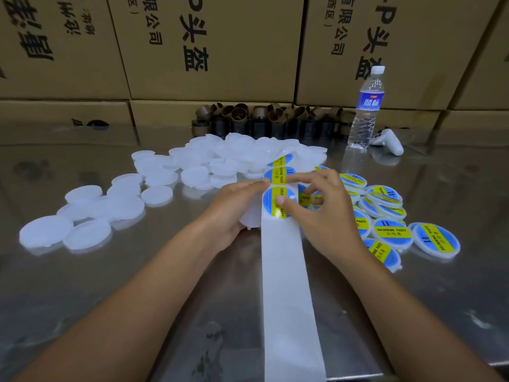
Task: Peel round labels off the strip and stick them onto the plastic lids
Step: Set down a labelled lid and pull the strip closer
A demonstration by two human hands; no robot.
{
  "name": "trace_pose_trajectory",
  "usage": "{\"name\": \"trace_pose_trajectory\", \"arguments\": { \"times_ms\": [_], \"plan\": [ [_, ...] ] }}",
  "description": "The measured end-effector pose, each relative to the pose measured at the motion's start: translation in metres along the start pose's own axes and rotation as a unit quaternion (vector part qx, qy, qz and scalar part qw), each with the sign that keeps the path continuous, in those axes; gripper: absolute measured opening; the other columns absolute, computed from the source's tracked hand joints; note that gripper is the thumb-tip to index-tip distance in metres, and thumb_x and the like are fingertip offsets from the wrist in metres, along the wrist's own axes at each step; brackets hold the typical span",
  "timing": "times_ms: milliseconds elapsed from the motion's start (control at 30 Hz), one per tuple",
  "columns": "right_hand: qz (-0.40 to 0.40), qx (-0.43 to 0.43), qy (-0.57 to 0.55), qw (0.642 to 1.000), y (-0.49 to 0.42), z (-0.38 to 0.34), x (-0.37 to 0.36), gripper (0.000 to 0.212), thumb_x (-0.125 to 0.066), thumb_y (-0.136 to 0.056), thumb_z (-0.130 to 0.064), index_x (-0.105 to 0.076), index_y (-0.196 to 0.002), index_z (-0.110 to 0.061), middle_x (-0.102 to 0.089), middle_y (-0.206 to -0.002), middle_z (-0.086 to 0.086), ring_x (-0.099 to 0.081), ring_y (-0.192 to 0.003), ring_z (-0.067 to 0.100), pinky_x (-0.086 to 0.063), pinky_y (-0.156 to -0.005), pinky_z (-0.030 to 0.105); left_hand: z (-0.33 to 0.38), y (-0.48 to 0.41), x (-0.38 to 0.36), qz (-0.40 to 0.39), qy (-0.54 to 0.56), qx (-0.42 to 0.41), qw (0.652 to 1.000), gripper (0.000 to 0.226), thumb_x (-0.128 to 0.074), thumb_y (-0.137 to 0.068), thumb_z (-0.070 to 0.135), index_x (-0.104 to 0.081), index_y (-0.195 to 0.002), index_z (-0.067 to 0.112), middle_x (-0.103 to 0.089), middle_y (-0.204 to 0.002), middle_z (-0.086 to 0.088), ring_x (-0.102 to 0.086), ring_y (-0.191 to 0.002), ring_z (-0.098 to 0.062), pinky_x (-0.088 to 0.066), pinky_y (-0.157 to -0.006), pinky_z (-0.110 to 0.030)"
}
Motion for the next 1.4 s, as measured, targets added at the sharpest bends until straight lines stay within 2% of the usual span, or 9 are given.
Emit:
{"name": "trace_pose_trajectory", "arguments": {
  "times_ms": [100, 367, 667, 800, 933, 1100, 1167, 1267, 1400],
  "plan": [
    [-0.017, 0.034, 0.054, 0.998, 0.001, -0.001, -0.004, 0.03, -0.08, -0.072, -0.025, -0.071, -0.1, -0.027, -0.037, -0.098, -0.018, -0.043, -0.096, -0.009, -0.032, -0.075, 0.001, -0.001, 0.001, -0.004, -0.024, 0.027, 0.017, 0.999, 0.03, -0.052, -0.096, 0.022, -0.065, -0.114, 0.002, -0.068, -0.107, -0.021, -0.064, -0.088, -0.031, -0.05, -0.077, -0.037],
    [0.023, 0.092, 0.104, 0.99, 0.001, -0.009, 0.001, 0.025, -0.082, -0.07, -0.02, -0.073, -0.093, -0.02, -0.043, -0.092, -0.013, -0.04, -0.094, 0.007, -0.033, -0.076, 0.008, -0.003, 0.005, -0.014, -0.061, 0.041, 0.059, 0.996, 0.039, -0.049, -0.096, 0.019, -0.056, -0.127, -0.002, -0.062, -0.109, -0.022, -0.056, -0.095, -0.031, -0.043, -0.083, -0.04],
    [0.01, 0.156, 0.108, 0.982, 0.005, -0.024, -0.002, 0.011, -0.07, -0.079, -0.017, -0.074, -0.089, -0.016, -0.063, -0.088, 0.003, -0.057, -0.089, 0.024, -0.039, -0.078, 0.021, -0.004, 0.001, -0.007, -0.03, 0.031, 0.039, 0.998, 0.035, -0.052, -0.096, 0.021, -0.06, -0.123, 0.001, -0.062, -0.122, -0.024, -0.062, -0.106, -0.034, -0.044, -0.099, -0.049],
    [-0.018, 0.033, -0.007, 0.999, 0.001, -0.012, -0.004, 0.022, -0.058, -0.085, -0.036, -0.066, -0.067, -0.027, -0.057, -0.097, -0.008, -0.054, -0.102, 0.01, -0.036, -0.086, 0.014, -0.002, -0.003, 0.002, 0.02, -0.018, 0.012, 1.0, 0.019, -0.055, -0.095, 0.021, -0.068, -0.1, 0.009, -0.068, -0.112, -0.02, -0.064, -0.095, -0.031, -0.047, -0.082, -0.039],
    [0.007, -0.051, -0.14, 0.989, -0.004, -0.001, 0.002, 0.044, -0.049, -0.097, -0.028, -0.061, -0.055, -0.025, -0.056, -0.088, -0.009, -0.054, -0.087, -0.005, -0.04, -0.079, 0.017, -0.002, -0.003, 0.005, 0.045, -0.016, 0.007, 0.999, 0.016, -0.061, -0.093, 0.023, -0.065, -0.087, 0.009, -0.066, -0.11, -0.025, -0.057, -0.09, -0.028, -0.04, -0.08, -0.039],
    [0.077, -0.196, -0.259, 0.943, -0.007, 0.022, 0.013, 0.063, -0.04, -0.098, -0.041, -0.05, -0.039, -0.023, -0.052, -0.061, -0.007, -0.051, -0.072, 0.012, -0.041, -0.068, 0.026, 0.0, -0.003, 0.009, 0.07, -0.033, -0.017, 0.997, 0.02, -0.063, -0.091, 0.025, -0.064, -0.076, 0.013, -0.061, -0.088, -0.011, -0.051, -0.075, -0.023, -0.04, -0.064, -0.028],
    [0.104, -0.222, -0.334, 0.91, -0.008, 0.026, 0.019, 0.057, -0.04, -0.097, -0.044, -0.057, -0.046, -0.025, -0.054, -0.062, -0.008, -0.053, -0.073, 0.011, -0.04, -0.066, 0.025, 0.0, -0.002, 0.011, 0.081, -0.039, -0.02, 0.996, 0.018, -0.064, -0.091, 0.025, -0.064, -0.078, 0.013, -0.064, -0.088, -0.008, -0.053, -0.073, -0.021, -0.038, -0.056, -0.025],
    [0.073, -0.139, -0.297, 0.942, -0.008, 0.011, 0.019, 0.027, -0.041, -0.096, -0.045, -0.068, -0.089, -0.044, -0.057, -0.088, -0.005, -0.06, -0.082, 0.008, -0.044, -0.073, 0.022, 0.002, -0.003, 0.013, 0.094, -0.06, -0.025, 0.993, 0.016, -0.066, -0.089, 0.026, -0.065, -0.079, 0.014, -0.066, -0.09, -0.005, -0.056, -0.073, -0.017, -0.039, -0.052, -0.02],
    [-0.054, 0.022, -0.161, 0.985, 0.001, -0.018, -0.004, 0.042, -0.041, -0.089, -0.046, -0.031, -0.126, -0.062, -0.056, -0.111, -0.011, -0.064, -0.097, 0.007, -0.046, -0.084, 0.017, 0.001, -0.002, 0.014, 0.108, -0.056, -0.029, 0.992, 0.013, -0.069, -0.087, 0.025, -0.065, -0.082, 0.013, -0.067, -0.095, -0.01, -0.058, -0.081, -0.022, -0.045, -0.065, -0.027]
  ]
}}
Point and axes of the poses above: each hand's wrist, its own y-axis away from the middle knuckle, its own x-axis out of the back of the hand, z = x × y, the point moved 8 cm from there along -y, towards the middle knuckle
